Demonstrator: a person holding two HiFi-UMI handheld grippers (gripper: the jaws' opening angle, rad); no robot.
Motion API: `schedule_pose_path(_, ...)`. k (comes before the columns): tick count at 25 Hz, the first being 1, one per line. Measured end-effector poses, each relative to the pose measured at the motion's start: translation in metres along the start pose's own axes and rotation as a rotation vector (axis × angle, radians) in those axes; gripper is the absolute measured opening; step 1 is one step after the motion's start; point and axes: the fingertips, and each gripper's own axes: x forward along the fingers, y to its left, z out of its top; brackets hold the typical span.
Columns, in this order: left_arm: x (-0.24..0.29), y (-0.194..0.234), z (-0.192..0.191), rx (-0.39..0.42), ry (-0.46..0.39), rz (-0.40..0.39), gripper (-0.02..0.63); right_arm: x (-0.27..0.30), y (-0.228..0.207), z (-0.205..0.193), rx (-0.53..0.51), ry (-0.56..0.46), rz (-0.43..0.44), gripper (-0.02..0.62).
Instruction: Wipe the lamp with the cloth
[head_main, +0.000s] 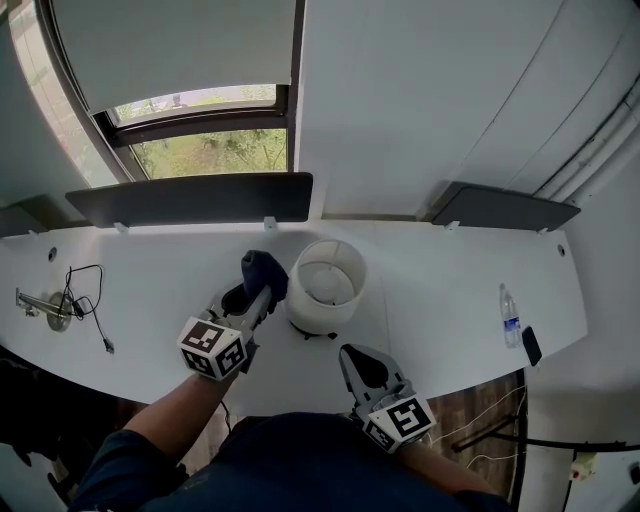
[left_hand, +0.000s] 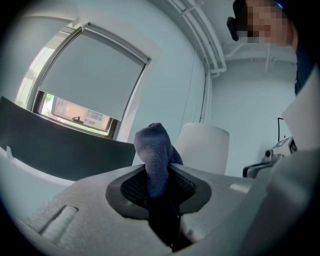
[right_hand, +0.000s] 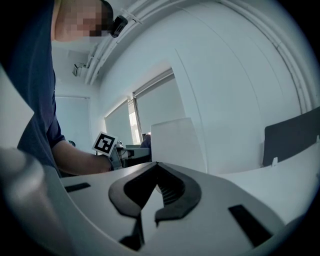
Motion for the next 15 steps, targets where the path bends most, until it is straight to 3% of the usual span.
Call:
schedule_pose_path(8,-0.002,-0.017,0.079,0.046,-0.161,-0.060,0.100,0.004,0.001,0.007,-0.013,-0.023,0.009,0.009)
schedule_pose_path(15,0.017,-0.016,0.061,0.058,-0.103,-0.066,0.100,0.002,-0.003,0.004,0.005,-0.013,-0.013,0.009)
